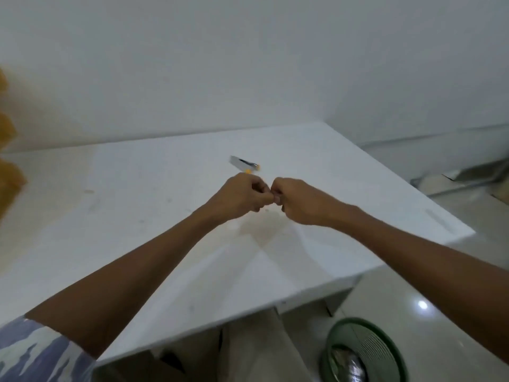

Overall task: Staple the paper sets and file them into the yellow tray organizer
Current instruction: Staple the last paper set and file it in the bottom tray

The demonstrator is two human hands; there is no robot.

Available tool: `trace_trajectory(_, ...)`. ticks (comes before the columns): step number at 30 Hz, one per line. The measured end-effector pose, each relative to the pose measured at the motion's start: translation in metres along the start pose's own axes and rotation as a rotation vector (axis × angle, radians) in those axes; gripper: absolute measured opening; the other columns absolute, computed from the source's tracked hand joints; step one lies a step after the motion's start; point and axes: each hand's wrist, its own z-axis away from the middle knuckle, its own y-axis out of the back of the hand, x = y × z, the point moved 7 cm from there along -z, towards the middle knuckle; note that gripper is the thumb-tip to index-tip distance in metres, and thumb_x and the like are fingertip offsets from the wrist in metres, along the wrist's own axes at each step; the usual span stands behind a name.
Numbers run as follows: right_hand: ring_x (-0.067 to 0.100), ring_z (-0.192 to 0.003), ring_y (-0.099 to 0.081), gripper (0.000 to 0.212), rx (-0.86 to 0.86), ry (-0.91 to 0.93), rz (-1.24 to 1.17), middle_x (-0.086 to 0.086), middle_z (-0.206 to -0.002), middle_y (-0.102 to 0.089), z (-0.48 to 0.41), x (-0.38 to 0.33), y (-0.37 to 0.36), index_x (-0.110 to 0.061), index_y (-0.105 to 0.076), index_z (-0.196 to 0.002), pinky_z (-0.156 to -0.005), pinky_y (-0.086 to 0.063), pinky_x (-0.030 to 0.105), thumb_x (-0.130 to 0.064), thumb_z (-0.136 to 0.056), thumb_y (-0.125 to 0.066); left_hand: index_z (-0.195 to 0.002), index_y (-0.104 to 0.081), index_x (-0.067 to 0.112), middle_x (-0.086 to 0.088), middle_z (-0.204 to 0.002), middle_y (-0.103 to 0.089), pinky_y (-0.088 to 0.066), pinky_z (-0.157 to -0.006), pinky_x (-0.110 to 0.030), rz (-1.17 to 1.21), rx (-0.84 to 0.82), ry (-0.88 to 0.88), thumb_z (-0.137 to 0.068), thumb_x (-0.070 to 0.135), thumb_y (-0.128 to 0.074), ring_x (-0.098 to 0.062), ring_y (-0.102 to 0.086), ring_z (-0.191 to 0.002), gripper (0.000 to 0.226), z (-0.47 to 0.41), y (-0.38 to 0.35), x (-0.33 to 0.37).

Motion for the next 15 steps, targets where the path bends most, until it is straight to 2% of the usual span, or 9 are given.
trace_trajectory(4, 0.022, -0.087, -0.064, 0.018, 0.042, -0.21, 0.007, -0.005, -0.089, -0.061, 0.088, 0.074, 0.041, -0.017, -0.055, -0.094, -0.077, -0.053, 0.041, -0.003, -0.092, -0.043, -0.084, -0.073, 0.009, -0.005, -0.081, -0.076, -0.056, -0.07, -0.029, 0.03, -0.072, -0.128, -0.082, 0.026, -0.074, -0.009, -0.066, -0.065, 0.018, 0.002, -0.088, 0.075)
trace_trajectory(6, 0.022, -0.085, -0.064, 0.015, 0.029, -0.306, 0.034, -0.005, -0.086, -0.063, 0.131, 0.102, 0.054, -0.016, -0.057, -0.094, -0.077, -0.054, 0.042, -0.006, -0.094, -0.046, -0.083, -0.072, 0.011, 0.002, -0.076, -0.073, -0.058, -0.069, -0.031, 0.043, -0.107, -0.187, -0.081, 0.028, -0.077, -0.008, -0.065, -0.065, 0.017, 0.008, -0.129, 0.106)
trace_trajectory(9, 0.025, -0.083, -0.062, 0.017, -0.024, -0.439, 0.108, 0.0, -0.085, -0.06, 0.194, 0.145, 0.061, -0.018, -0.051, -0.084, -0.072, -0.051, 0.039, -0.002, -0.091, -0.05, -0.085, -0.072, 0.01, 0.005, -0.074, -0.068, -0.051, -0.064, -0.029, 0.01, -0.205, -0.257, -0.08, 0.029, -0.08, -0.008, -0.061, -0.066, 0.021, 0.018, -0.205, 0.146)
trace_trajectory(12, 0.024, -0.084, -0.059, 0.024, -0.105, -0.549, 0.148, 0.003, -0.09, -0.055, 0.24, 0.183, 0.038, -0.021, -0.045, -0.081, -0.063, -0.044, 0.028, 0.002, -0.086, -0.048, -0.086, -0.071, 0.006, -0.007, -0.082, -0.073, -0.055, -0.068, -0.037, -0.056, -0.309, -0.272, -0.079, 0.029, -0.081, -0.019, -0.067, -0.073, 0.026, 0.026, -0.278, 0.152)
trace_trajectory(15, 0.022, -0.089, -0.059, 0.023, -0.16, -0.633, 0.088, 0.003, -0.096, -0.055, 0.268, 0.227, -0.012, -0.016, -0.046, -0.093, -0.068, -0.047, 0.026, 0.005, -0.086, -0.045, -0.09, -0.07, 0.001, -0.016, -0.089, -0.074, -0.058, -0.075, -0.042, -0.12, -0.425, -0.203, -0.082, 0.027, -0.08, -0.026, -0.069, -0.08, 0.029, 0.033, -0.344, 0.127)
